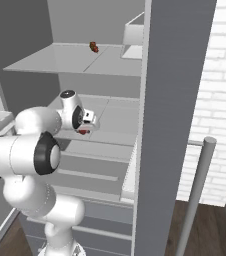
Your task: Take the strawberry from the fridge and place it on top of the pancake, located on the dining counter.
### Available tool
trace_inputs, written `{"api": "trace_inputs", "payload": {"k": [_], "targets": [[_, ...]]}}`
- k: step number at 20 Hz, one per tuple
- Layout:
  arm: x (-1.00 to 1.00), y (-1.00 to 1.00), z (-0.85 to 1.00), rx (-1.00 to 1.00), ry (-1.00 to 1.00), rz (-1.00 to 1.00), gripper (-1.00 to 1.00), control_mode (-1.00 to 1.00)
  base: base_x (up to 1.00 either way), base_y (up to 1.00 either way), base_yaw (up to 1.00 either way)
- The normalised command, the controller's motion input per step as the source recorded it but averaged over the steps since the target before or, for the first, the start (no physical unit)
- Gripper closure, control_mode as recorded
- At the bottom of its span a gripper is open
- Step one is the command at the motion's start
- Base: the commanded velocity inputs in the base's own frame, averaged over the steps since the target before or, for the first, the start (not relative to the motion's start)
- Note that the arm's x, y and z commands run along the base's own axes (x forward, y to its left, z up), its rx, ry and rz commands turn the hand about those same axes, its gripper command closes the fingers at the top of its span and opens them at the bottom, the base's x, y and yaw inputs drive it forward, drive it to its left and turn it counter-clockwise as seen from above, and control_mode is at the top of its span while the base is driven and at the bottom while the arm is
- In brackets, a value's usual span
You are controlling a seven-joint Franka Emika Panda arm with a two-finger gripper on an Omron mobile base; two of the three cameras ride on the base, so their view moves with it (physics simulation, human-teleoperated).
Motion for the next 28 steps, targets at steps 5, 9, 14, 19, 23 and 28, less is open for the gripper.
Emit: {"api": "trace_inputs", "payload": {"k": [5,9,14,19,23,28], "targets": [[-0.45,0.00,0.05,0.00,0.03,-0.14,1.00,-1.00,0.00,0.00,0.00],[-0.50,-0.01,0.38,0.03,0.07,-0.09,1.00,-1.00,0.00,0.00,0.00],[-0.66,-0.05,0.46,0.04,0.03,0.00,1.00,-1.00,0.00,0.00,0.00],[-0.82,-0.08,0.36,0.01,0.00,0.00,1.00,-1.00,0.00,0.00,0.00],[-0.83,-0.16,0.37,0.00,0.00,0.00,1.00,-1.00,0.00,0.00,0.00],[-0.95,-0.07,0.39,0.02,-0.02,0.02,1.00,-1.00,0.00,0.00,0.00]]}}
